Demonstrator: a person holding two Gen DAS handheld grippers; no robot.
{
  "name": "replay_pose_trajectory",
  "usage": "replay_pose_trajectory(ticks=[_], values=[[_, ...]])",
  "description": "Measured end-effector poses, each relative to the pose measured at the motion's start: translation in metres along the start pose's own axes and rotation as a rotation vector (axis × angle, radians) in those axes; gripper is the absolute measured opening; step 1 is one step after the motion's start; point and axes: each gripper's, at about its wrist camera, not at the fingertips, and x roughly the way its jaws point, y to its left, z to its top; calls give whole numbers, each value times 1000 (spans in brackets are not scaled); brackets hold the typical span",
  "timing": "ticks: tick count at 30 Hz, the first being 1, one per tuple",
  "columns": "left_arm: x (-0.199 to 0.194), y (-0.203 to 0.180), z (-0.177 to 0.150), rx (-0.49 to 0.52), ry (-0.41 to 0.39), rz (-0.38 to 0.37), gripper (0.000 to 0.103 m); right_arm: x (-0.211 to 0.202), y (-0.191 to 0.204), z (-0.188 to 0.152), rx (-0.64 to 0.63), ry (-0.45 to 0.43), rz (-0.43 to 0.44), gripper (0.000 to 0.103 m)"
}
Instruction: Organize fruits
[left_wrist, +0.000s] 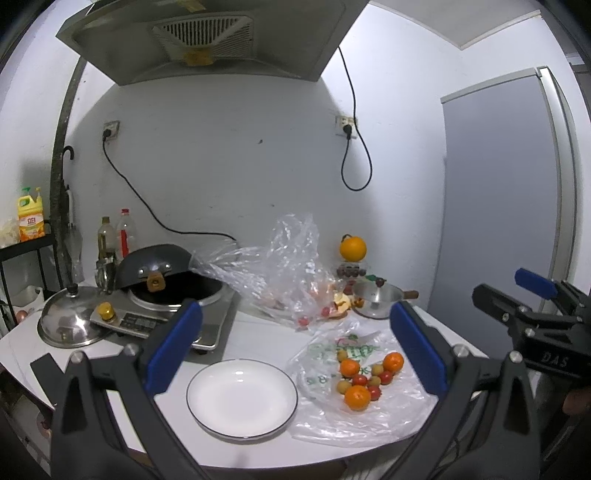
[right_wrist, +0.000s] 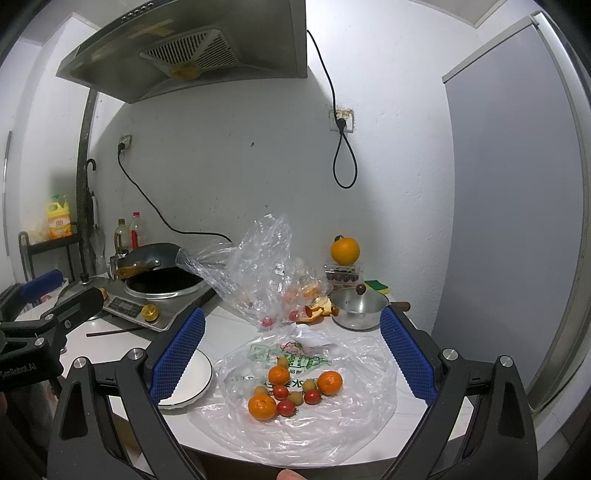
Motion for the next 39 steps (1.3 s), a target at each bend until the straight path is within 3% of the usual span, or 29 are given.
replay_pose_trajectory(ticks=[39], values=[[-1,1,-1,3,2,2,102,1,-2,0,4,-3,-5,98]])
